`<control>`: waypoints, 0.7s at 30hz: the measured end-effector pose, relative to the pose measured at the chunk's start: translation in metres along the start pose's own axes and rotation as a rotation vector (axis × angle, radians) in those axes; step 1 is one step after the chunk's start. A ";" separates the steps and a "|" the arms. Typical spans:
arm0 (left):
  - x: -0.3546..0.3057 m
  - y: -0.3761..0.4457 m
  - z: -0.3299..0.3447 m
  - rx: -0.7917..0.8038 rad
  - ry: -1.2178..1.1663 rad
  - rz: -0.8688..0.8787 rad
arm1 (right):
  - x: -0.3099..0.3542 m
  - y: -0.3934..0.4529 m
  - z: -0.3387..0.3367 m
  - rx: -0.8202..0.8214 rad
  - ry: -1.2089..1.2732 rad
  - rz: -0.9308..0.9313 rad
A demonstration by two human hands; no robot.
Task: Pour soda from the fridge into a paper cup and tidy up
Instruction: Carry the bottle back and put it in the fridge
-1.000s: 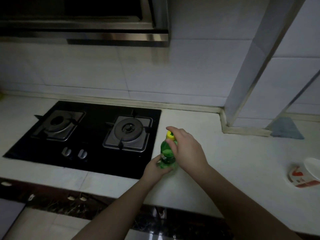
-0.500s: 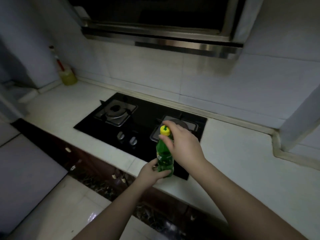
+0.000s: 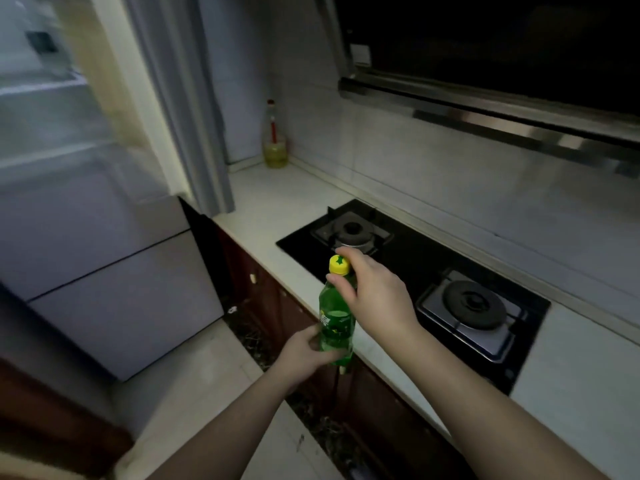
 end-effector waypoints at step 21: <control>0.031 -0.058 -0.244 -0.432 -0.048 -0.027 | 0.206 0.081 0.133 0.169 0.132 -0.324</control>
Point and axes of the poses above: each hand's wrist, its own y-axis towards the middle knuckle, its own z-axis out of the palm, x = y × z, the point moved 1 cm from there along y, towards the middle knuckle, and after that the axes turned 4 degrees about z, right-handed, at the moved point
